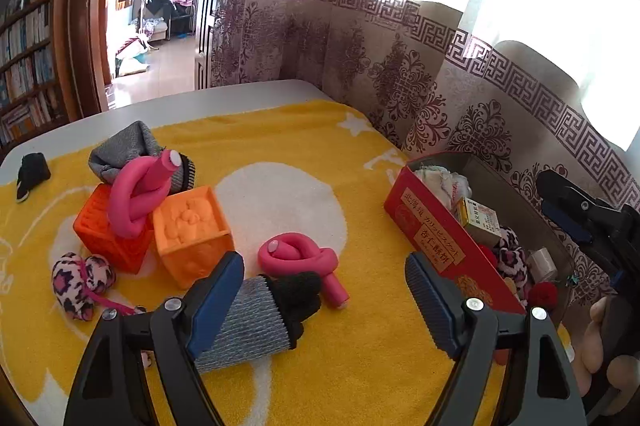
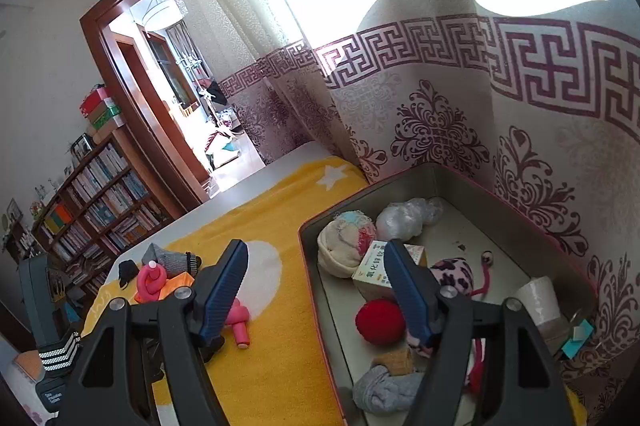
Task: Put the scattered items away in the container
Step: 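Withdraw both tools from the red box back over the towel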
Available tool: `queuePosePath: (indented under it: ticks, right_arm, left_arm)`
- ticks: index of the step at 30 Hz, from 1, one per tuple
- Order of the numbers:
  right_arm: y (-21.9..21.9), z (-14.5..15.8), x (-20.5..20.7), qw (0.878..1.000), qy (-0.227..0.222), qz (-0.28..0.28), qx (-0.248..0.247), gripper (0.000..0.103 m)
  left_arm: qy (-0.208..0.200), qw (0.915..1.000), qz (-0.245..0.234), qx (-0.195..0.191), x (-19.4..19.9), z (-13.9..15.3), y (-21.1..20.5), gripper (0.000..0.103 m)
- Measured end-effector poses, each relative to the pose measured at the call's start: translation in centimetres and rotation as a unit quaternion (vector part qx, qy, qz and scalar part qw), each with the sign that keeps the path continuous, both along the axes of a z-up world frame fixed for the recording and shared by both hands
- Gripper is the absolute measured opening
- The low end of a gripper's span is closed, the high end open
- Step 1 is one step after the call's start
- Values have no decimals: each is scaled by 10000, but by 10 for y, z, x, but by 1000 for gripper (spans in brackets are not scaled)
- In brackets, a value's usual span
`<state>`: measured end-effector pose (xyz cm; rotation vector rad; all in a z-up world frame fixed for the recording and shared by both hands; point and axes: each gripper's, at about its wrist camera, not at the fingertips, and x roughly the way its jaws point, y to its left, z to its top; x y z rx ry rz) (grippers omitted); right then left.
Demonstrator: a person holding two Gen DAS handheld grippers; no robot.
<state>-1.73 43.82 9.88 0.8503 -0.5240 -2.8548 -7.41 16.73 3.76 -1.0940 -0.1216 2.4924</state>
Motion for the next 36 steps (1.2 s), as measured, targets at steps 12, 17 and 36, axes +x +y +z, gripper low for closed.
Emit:
queuePosePath:
  ticks: [12, 17, 36]
  right_arm:
    - [-74, -36, -11, 9915, -678, 1110, 2, 75]
    - [-98, -51, -17, 9808, -1176, 1537, -257, 77]
    - [-173, -91, -62, 9433, -2654, 1784, -887, 77]
  left_arm:
    - [-192, 9949, 944, 287, 10, -19, -111, 85]
    - [-228, 9896, 1339, 469, 12, -23, -152, 85]
    - [-439, 9824, 1628, 800, 24, -35, -195, 85]
